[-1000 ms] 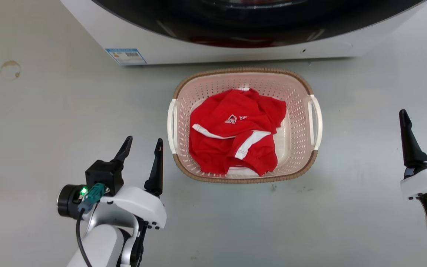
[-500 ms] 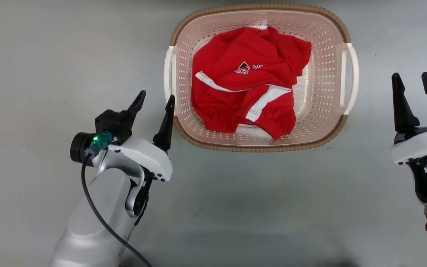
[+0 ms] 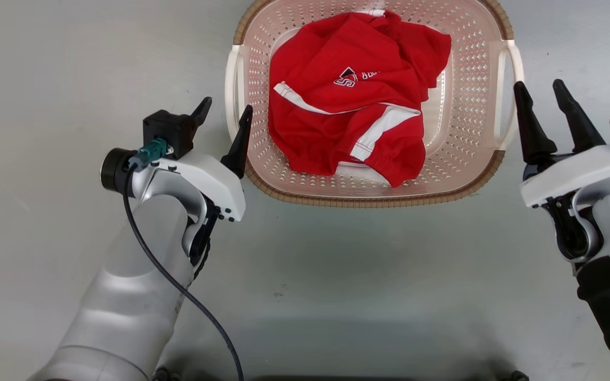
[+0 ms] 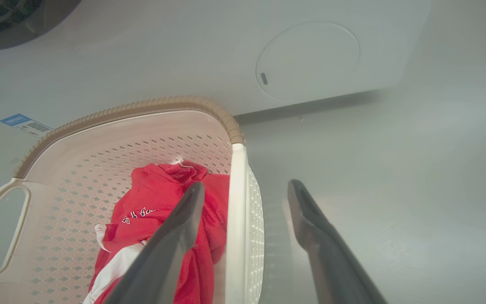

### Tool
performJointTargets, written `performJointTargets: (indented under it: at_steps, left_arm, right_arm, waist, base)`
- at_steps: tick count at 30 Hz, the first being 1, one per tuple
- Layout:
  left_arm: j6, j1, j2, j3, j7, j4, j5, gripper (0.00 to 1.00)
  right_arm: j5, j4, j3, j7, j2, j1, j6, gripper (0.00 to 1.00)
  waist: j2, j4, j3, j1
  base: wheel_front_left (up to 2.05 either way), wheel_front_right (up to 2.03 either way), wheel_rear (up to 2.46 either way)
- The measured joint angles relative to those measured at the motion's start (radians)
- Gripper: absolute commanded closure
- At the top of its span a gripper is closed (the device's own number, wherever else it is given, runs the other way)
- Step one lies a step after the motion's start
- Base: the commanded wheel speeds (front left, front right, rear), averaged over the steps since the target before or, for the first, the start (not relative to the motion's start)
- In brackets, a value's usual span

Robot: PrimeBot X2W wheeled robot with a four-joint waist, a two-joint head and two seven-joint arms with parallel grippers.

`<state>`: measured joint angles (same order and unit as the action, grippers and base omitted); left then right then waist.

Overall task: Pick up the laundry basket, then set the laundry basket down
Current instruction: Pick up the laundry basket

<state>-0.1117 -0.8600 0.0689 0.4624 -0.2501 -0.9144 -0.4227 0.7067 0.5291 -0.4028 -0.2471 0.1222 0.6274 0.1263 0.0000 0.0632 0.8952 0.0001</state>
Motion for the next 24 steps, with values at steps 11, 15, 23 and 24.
performJointTargets:
  at_steps: [11,15,23,24]
  left_arm:
    - [-0.012,-0.117,-0.004,0.006,-0.001,-0.153,-0.009,0.00]
    - [-0.013,-0.138,-0.009,0.012,-0.001,-0.205,-0.023,0.00]
    - [-0.016,-0.167,-0.016,0.041,-0.001,-0.262,-0.052,0.00]
    - [-0.016,-0.172,-0.016,0.046,-0.001,-0.267,-0.055,0.00]
  right_arm:
    - [0.134,0.170,-0.107,-0.001,-0.030,0.158,0.000,0.00]
    - [0.189,0.236,-0.145,-0.001,-0.047,0.214,0.001,0.00]
    - [0.270,0.294,-0.197,-0.001,-0.061,0.272,0.001,0.00]
    - [0.276,0.297,-0.200,-0.001,-0.063,0.275,0.001,0.00]
  waist:
    - [0.0000,-0.028,0.041,0.0000]
    - [0.0000,-0.033,0.053,0.0000]
    - [0.0000,-0.040,0.072,0.0000]
    - [0.0000,-0.041,0.075,0.0000]
  base:
    - [0.00,0.00,0.00]
    - [0.00,0.00,0.00]
    - [0.00,0.00,0.00]
    - [0.00,0.00,0.00]
